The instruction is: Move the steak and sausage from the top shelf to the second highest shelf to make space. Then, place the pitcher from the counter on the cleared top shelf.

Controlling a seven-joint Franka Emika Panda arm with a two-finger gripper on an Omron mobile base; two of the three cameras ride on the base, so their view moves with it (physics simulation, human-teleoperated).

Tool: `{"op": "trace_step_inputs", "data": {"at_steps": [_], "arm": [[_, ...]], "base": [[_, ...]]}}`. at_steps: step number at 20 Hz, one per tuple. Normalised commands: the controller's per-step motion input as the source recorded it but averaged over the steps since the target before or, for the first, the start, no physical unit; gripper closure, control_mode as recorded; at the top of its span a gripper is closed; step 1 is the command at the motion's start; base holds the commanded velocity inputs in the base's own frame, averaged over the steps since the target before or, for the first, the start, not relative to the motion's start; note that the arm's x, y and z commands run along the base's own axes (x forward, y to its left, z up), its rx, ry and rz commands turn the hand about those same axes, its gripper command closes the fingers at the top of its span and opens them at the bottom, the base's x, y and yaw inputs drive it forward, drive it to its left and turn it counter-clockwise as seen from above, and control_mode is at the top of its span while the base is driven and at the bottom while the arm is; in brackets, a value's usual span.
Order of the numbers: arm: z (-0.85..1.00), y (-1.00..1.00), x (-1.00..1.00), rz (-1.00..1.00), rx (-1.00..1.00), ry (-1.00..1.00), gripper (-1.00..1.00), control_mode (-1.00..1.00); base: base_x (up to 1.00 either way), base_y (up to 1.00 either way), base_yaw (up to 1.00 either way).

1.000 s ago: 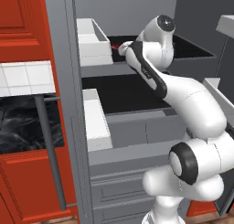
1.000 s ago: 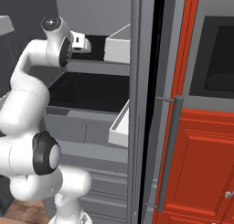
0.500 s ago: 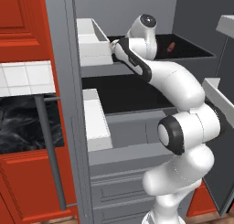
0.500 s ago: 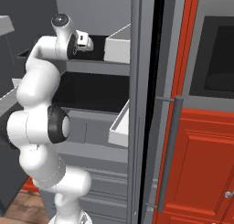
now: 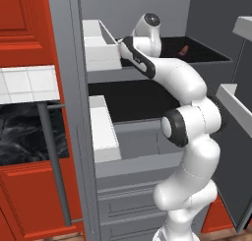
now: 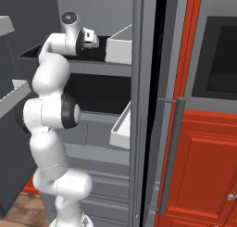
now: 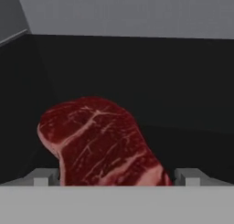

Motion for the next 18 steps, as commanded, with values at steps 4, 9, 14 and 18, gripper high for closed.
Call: {"op": "trace_step_inputs", "data": {"at_steps": [4,9,14,18], "arm": [[-0.32,0.09,0.28,0.00,0.00,0.01,1.00,-1.00],[-0.39,0.00,-0.18,0.09,0.00,-0.07,1.00,-1.00],[-0.16,-0.10,-0.99,0.03,0.00,-0.19,1.00,-1.00],[0.05,-0.17,-1.00,0.00,0.00,-0.01,1.00,-1.00]], "base": [[0.00,0.00,0.00],[0.00,0.00,0.00],[0.00,0.00,0.00],[0.00,0.00,0.00]]}}
